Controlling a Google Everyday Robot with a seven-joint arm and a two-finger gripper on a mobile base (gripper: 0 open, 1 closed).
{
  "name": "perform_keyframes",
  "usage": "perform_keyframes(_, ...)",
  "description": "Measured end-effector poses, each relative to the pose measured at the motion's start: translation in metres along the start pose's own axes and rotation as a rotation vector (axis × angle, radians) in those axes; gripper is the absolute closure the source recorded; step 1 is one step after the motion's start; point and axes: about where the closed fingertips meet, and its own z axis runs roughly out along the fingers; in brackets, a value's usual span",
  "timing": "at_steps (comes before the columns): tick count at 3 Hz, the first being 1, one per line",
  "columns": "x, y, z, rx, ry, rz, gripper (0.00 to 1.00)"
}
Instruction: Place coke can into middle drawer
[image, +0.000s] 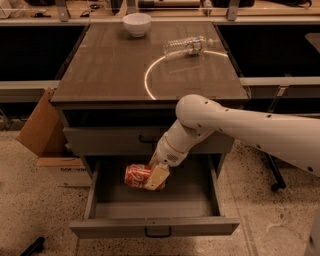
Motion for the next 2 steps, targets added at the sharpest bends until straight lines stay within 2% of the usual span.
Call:
perform_keyframes(1, 0.02, 0.007, 0.022, 0.008, 0.001, 0.098, 1.0)
perform_keyframes(2, 0.041, 0.01, 0.06, -0.041, -0.035, 0.195, 1.0)
